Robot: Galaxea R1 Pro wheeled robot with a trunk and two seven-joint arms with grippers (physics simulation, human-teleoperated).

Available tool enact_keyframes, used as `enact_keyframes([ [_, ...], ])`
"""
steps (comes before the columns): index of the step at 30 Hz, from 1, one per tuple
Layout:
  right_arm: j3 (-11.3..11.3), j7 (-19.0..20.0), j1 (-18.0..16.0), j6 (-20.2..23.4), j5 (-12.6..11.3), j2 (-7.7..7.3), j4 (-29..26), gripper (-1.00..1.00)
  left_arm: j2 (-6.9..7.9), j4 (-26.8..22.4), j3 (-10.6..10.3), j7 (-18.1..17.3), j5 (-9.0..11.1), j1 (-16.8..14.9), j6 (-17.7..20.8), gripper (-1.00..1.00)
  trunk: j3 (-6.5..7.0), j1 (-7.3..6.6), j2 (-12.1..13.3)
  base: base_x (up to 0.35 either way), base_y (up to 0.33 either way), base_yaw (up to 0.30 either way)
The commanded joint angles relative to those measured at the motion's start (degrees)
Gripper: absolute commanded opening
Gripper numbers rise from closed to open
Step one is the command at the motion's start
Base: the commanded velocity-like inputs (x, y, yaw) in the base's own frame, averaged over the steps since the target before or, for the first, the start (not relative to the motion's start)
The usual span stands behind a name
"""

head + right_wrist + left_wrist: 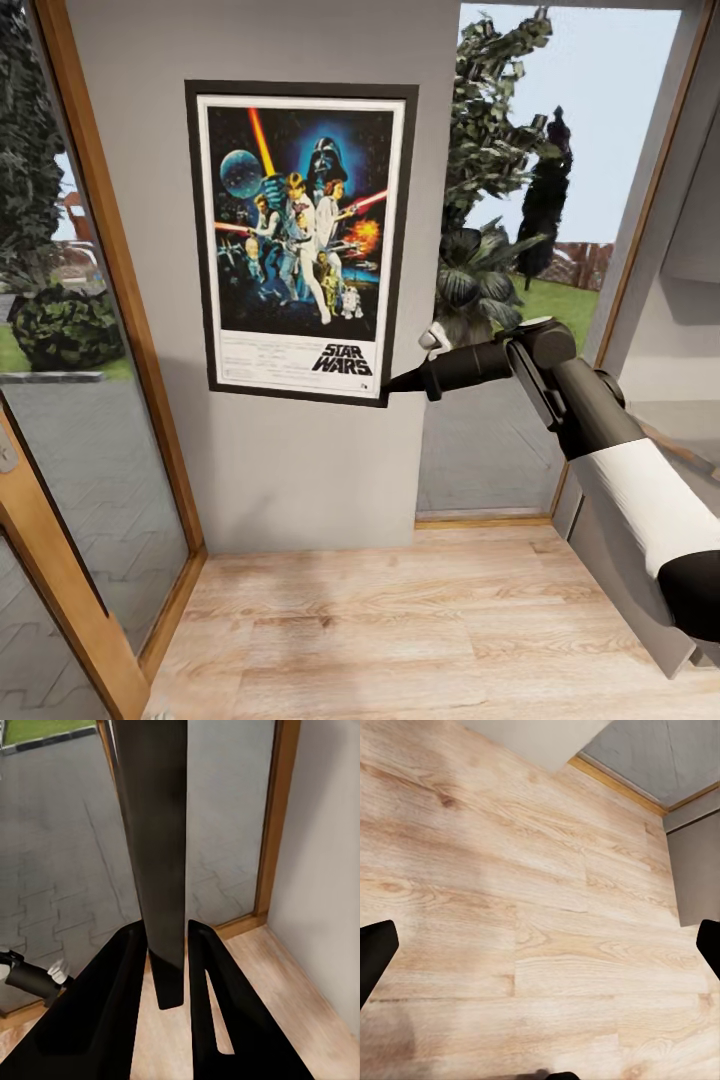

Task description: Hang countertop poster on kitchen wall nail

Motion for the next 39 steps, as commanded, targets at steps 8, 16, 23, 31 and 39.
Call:
enact_keyframes([
  [8,0.1,0.0,-0.2,0.6,-0.1,0.47,0.0,-1.00,0.00,0.1,0.1,-0.1,-0.1,0.0,-0.3,1.00,-0.03,0.02,0.0,0.000,0.000,0.000],
  [16,0.1,0.0,-0.5,0.6,-0.1,0.47,0.0,-1.00,0.01,0.1,0.1,-0.1,-0.1,0.0,-0.3,1.00,-0.03,0.02,0.0,0.000,0.000,0.000],
  [23,0.1,0.0,-0.6,0.6,-0.1,0.47,0.0,-1.00,0.01,0.1,0.1,-0.1,-0.1,0.0,-0.3,1.00,-0.03,0.02,0.0,0.000,0.000,0.000],
  [31,0.3,0.1,-2.4,0.6,0.0,0.49,0.9,-1.00,0.01,0.1,0.1,-0.1,-0.1,0.0,-0.3,1.00,-0.03,0.02,0.0,0.000,0.000,0.000],
  [39,5.1,0.1,-4.7,0.6,0.0,0.49,1.5,-1.00,0.01,0.1,0.1,-0.1,-0.1,0.0,-0.3,1.00,-0.03,0.02,0.0,0.000,0.000,0.000],
])
